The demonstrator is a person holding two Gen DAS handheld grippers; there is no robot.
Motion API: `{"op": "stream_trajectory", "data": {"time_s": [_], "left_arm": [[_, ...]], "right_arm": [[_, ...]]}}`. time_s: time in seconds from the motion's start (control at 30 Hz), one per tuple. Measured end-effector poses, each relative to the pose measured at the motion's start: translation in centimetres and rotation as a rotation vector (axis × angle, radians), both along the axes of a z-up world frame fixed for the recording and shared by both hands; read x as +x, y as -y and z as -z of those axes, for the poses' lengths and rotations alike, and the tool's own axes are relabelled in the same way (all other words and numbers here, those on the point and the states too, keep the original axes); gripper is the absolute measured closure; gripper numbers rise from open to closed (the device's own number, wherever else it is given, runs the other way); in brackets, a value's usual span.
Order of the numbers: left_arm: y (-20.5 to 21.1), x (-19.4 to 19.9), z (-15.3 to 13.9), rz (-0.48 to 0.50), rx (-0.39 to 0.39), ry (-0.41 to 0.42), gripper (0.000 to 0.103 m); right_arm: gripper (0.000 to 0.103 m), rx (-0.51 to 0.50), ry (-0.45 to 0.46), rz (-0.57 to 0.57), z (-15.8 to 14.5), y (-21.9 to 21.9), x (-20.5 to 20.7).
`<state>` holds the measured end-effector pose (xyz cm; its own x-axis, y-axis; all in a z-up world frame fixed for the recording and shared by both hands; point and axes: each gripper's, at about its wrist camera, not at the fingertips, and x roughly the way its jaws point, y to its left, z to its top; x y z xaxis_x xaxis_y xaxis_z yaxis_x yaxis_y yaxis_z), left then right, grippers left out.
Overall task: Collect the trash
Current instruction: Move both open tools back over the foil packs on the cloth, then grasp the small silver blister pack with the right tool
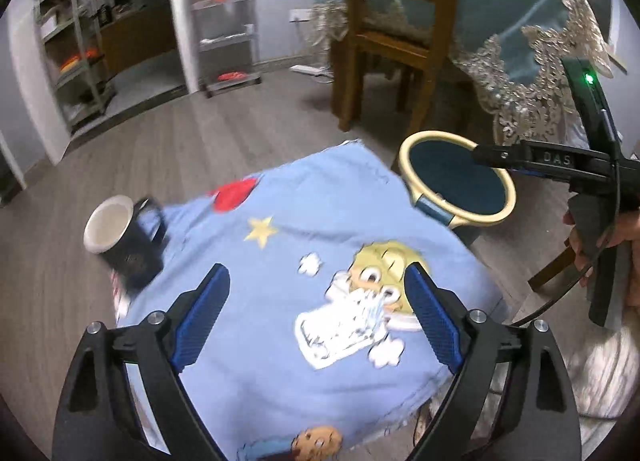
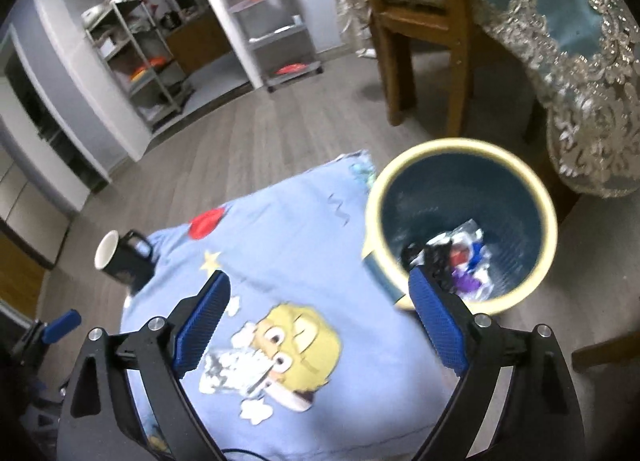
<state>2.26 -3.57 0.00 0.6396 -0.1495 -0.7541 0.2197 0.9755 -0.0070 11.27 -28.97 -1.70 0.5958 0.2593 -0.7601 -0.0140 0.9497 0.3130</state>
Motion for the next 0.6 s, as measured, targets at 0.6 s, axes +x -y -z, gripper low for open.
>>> {"op": "stream_trajectory", "data": {"time_s": [0.6], "left_arm": [[-8.1,-2.2,4.5,-0.156,0.019,-0.056,0.016]], "right_arm": [[0.013,-0.11,-0.197,-0.249,8.6,-12.1,-4.2]]}}
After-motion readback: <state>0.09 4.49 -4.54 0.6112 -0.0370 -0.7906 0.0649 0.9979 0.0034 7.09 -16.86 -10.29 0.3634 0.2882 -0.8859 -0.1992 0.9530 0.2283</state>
